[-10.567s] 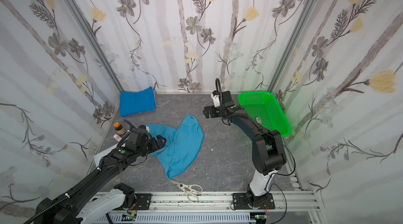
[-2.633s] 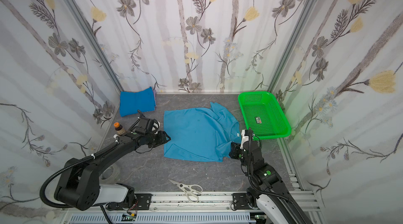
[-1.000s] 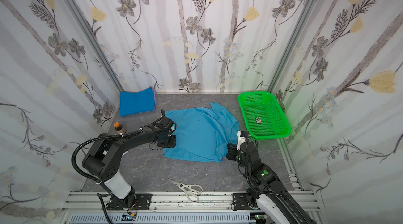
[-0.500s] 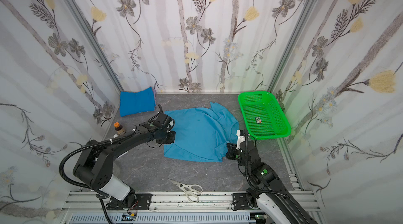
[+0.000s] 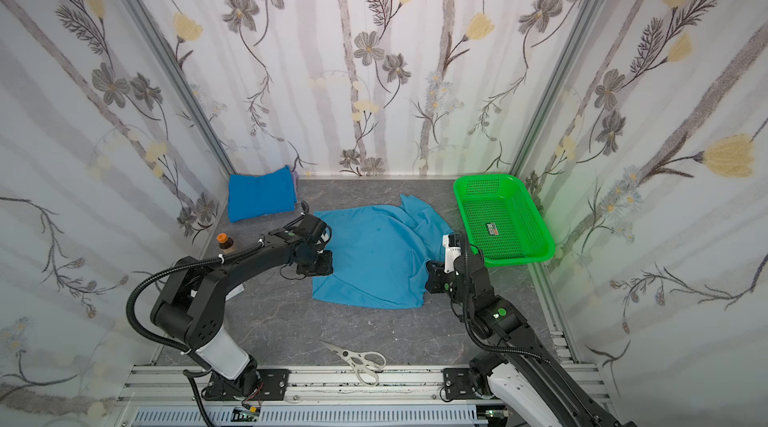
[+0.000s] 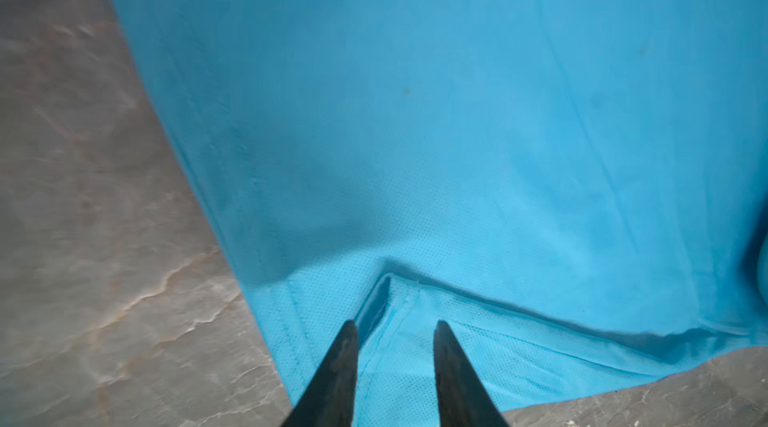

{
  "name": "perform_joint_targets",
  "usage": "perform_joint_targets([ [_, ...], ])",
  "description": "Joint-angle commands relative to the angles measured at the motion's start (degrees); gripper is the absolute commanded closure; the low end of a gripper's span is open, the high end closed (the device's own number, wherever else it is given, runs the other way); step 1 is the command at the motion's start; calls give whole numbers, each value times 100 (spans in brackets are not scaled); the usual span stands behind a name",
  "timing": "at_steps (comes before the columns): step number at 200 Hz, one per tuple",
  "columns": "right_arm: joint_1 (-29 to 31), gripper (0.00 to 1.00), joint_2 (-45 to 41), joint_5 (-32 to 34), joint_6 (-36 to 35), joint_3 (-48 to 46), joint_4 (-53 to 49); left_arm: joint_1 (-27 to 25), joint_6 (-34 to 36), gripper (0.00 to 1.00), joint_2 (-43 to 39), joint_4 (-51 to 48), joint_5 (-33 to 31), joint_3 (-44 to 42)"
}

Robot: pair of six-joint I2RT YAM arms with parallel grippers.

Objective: Fold and stack the t-shirts

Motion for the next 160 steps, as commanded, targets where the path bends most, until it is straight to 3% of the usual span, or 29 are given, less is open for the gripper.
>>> perform_joint_targets([
  [1, 8, 100, -106, -105, 0, -82, 190, -30, -90, 59, 103, 188, -20, -69],
  [51, 1, 100, -200, -67, 29, -164, 169, -55, 56, 58, 470, 148, -77, 68],
  [113, 8, 100, -160, -74, 36, -204, 219, -118, 97, 83, 414, 66, -257, 49],
  [160, 7, 100, -188, -88, 44, -246, 224, -169, 92, 79, 608, 74, -131, 72],
])
